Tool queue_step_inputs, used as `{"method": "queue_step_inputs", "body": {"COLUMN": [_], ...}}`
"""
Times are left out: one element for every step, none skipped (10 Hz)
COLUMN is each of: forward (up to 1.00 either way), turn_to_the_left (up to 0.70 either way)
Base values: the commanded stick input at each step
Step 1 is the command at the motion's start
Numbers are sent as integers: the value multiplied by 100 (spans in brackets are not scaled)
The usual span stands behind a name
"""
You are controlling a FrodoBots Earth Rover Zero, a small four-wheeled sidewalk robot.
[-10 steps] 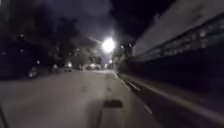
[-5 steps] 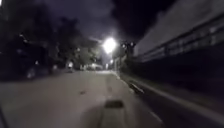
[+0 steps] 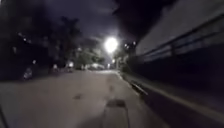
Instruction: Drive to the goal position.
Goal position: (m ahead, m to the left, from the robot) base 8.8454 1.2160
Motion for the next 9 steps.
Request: {"method": "queue_step_inputs", "body": {"forward": [70,70,70,70,70,70,70,70,70], "turn_to_the_left": [0,0,0,0,0,0,0,0,0]}}
